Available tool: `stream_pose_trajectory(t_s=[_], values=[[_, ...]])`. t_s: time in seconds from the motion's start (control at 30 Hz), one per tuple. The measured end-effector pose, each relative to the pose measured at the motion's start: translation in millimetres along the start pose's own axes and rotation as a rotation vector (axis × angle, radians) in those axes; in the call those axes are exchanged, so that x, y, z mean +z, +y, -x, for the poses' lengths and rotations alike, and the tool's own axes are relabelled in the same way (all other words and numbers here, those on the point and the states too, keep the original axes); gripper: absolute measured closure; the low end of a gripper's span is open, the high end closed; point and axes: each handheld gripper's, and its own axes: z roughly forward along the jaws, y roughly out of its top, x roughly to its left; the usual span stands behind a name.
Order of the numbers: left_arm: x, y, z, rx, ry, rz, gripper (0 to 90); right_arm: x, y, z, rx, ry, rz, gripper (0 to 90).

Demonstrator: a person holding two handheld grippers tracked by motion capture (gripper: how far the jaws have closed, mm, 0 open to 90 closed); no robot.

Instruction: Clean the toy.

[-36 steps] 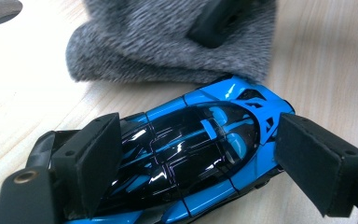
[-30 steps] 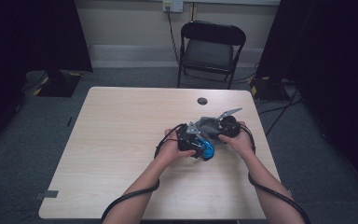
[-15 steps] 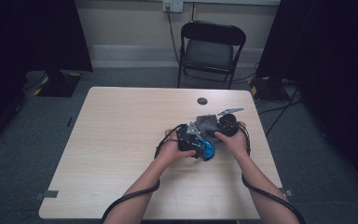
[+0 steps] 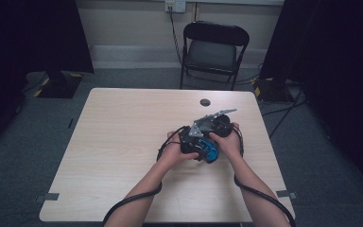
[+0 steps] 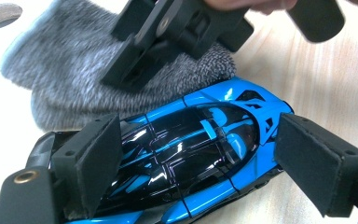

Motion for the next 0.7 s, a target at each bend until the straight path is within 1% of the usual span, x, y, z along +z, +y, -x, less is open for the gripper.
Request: stream_pose_trajectory(t_s=[0.03,0.1,0.17,0.2,0.23,0.27,0.3,0.33,0.37,0.4,0.43,0.47,0.5,0.57,0.63,0.7], values=[[0.0,0.0,0.1,-0.002,0.0,0.001,15.0,1.3,0.7,-2.4,-0.02,0.022,0.006,43.9],[0.0,-0.1,0.1,-0.002,0.0,0.002,15.0,2.5,2.2,-7.1,-0.042,0.037,0.012,43.7],[0.0,-0.4,0.0,-0.001,0.001,0.004,15.0,2.7,2.8,-8.3,-0.051,0.036,0.013,43.7],[0.0,-1.1,0.0,0.001,0.0,0.01,15.0,1.8,3.3,-8.0,-0.065,0.034,0.014,44.3],[0.0,-1.1,0.0,0.001,0.0,0.01,15.0,1.8,3.3,-8.0,-0.065,0.034,0.014,44.3],[0.1,-1.6,0.2,0.0,0.0,0.014,15.0,-0.8,3.7,-6.5,-0.048,0.023,0.035,41.9],[0.1,-1.6,0.2,0.0,0.0,0.014,15.0,-0.8,3.7,-6.5,-0.048,0.023,0.035,41.9],[0.1,-1.6,0.3,0.001,-0.001,0.015,15.0,-3.2,4.8,-5.1,-0.005,0.014,0.047,36.7],[0.1,-1.6,0.3,0.001,-0.001,0.015,15.0,-3.2,4.8,-5.1,-0.005,0.014,0.047,36.7],[0.4,-1.2,0.6,-0.002,-0.002,0.015,15.0,-4.5,5.6,-5.2,0.008,-0.005,0.054,38.0],[0.4,-1.0,0.8,-0.004,-0.002,0.014,15.0,-4.5,5.9,-5.7,0.003,-0.026,0.05,36.6],[0.5,-0.7,1.0,-0.004,-0.002,0.012,15.0,-3.6,6.0,-6.1,0.004,-0.034,0.051,35.9],[0.4,-0.5,0.9,-0.001,-0.004,0.01,15.0,-2.0,6.0,-6.6,0.016,-0.028,0.043,35.8],[0.5,-0.3,1.0,-0.001,-0.006,0.01,15.0,2.0,5.7,-7.8,0.022,-0.036,0.031,35.0],[0.5,-0.4,1.2,-0.001,-0.006,0.01,15.0,4.3,5.4,-8.7,0.025,-0.037,0.028,36.3],[0.6,-0.8,1.3,0.001,-0.007,0.013,15.0,10.3,3.7,-10.3,0.026,-0.043,0.005,36.9]])
